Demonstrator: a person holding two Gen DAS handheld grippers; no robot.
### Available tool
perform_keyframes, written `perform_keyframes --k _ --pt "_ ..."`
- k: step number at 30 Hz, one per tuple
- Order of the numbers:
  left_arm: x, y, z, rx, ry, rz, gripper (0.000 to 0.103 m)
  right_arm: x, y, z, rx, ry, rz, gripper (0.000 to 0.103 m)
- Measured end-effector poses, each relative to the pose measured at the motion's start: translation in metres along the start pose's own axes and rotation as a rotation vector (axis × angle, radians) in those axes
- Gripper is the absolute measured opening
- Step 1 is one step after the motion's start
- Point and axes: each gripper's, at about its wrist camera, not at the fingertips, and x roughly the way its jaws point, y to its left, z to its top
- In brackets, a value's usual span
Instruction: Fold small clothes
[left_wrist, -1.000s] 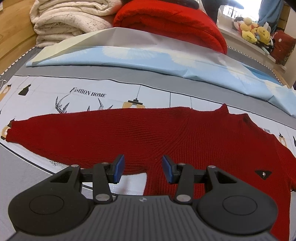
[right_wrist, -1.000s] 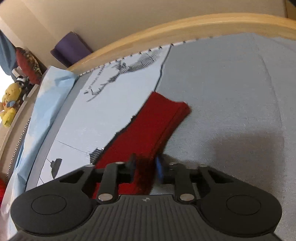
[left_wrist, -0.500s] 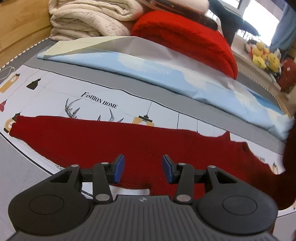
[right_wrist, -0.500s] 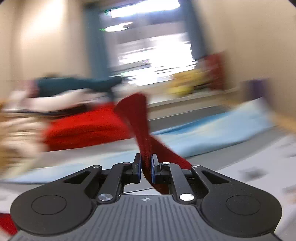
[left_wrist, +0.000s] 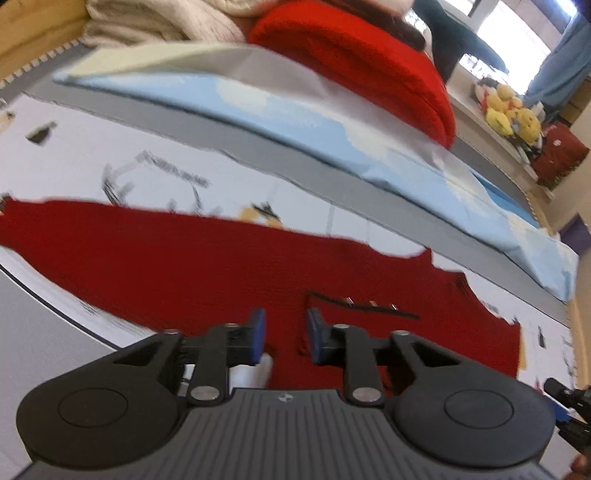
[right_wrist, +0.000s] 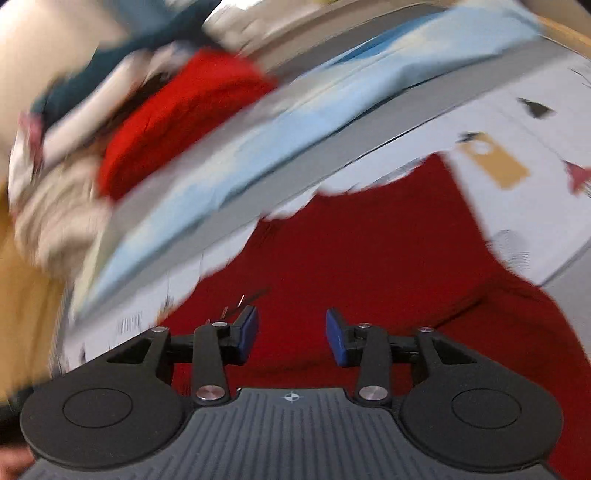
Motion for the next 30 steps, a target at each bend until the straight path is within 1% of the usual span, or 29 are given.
perform_keyframes --k 1,2,3,4,6,9,11,12,13,14,15,16,17,18,19,20,21,23,24,27,28,30 --pt "0.004 -0.003 -0.003 0.003 0.012 -0.011 0.02 -0.003 -0.012 0.002 0.021 -0.025 -0.027 0.043" --pt "0.007 -0.007 -0.006 0.011 0.024 -0.02 0.019 -0.002 -0.024 0.003 0.041 -0.038 -0.08 0.044" --pt "0.011 -0.011 -0.009 0.023 0.034 -0.024 0.019 0.0 -0.037 0.005 0.068 -0.035 -0.142 0.044" --pt "0.014 -0.015 -0.012 0.035 0.041 -0.024 0.019 0.005 -0.048 0.009 0.104 -0.03 -0.179 0.044" --pt "0.018 -0.02 -0.016 0.054 0.046 -0.02 0.019 0.019 -0.06 0.02 0.145 -0.032 -0.183 0.044" --pt "0.024 -0.02 -0.019 0.06 0.052 0.0 0.019 0.045 -0.071 0.031 0.11 -0.006 -0.159 0.044" --pt "0.027 -0.019 -0.018 0.055 0.055 0.012 0.019 0.061 -0.088 0.033 0.132 0.026 -0.157 0.044" --pt "0.03 -0.019 -0.019 0.054 0.058 0.021 0.019 0.071 -0.101 0.033 0.16 0.056 -0.197 0.041" --pt "0.031 -0.019 -0.018 0.053 0.061 0.025 0.019 0.082 -0.113 0.031 0.186 0.088 -0.227 0.036" --pt "0.033 -0.02 -0.019 0.055 0.063 0.026 0.019 0.086 -0.122 0.03 0.221 0.103 -0.228 0.03" --pt "0.034 -0.021 -0.019 0.06 0.065 0.026 0.019 0.086 -0.126 0.031 0.251 0.102 -0.223 0.03" --pt "0.035 -0.023 -0.019 0.068 0.065 0.028 0.019 0.085 -0.123 0.033 0.249 0.103 -0.226 0.031" --pt "0.036 -0.025 -0.019 0.079 0.064 0.03 0.019 0.082 -0.116 0.035 0.221 0.101 -0.232 0.036" --pt "0.036 -0.027 -0.019 0.088 0.064 0.033 0.019 0.078 -0.108 0.037 0.184 0.082 -0.232 0.043" --pt "0.036 -0.028 -0.019 0.096 0.063 0.034 0.019 0.074 -0.101 0.039 0.147 0.05 -0.228 0.047" --pt "0.036 -0.029 -0.019 0.101 0.061 0.033 0.019 0.072 -0.098 0.04 0.127 0.032 -0.223 0.053" --pt "0.035 -0.029 -0.019 0.102 0.06 0.032 0.019 0.073 -0.098 0.04 0.118 0.037 -0.222 0.056" --pt "0.034 -0.028 -0.018 0.095 0.061 0.029 0.019 0.081 -0.107 0.036 0.139 0.084 -0.256 0.055" --pt "0.033 -0.028 -0.018 0.091 0.059 0.026 0.019 0.082 -0.112 0.033 0.151 0.09 -0.263 0.053" --pt "0.029 -0.025 -0.015 0.086 0.054 0.025 0.019 0.072 -0.099 0.037 0.14 0.059 -0.3 0.055" --pt "0.027 -0.024 -0.014 0.081 0.052 0.022 0.019 0.065 -0.089 0.038 0.117 0.034 -0.296 0.054" --pt "0.024 -0.022 -0.013 0.068 0.047 0.019 0.019 0.047 -0.069 0.042 0.051 -0.014 -0.262 0.054"
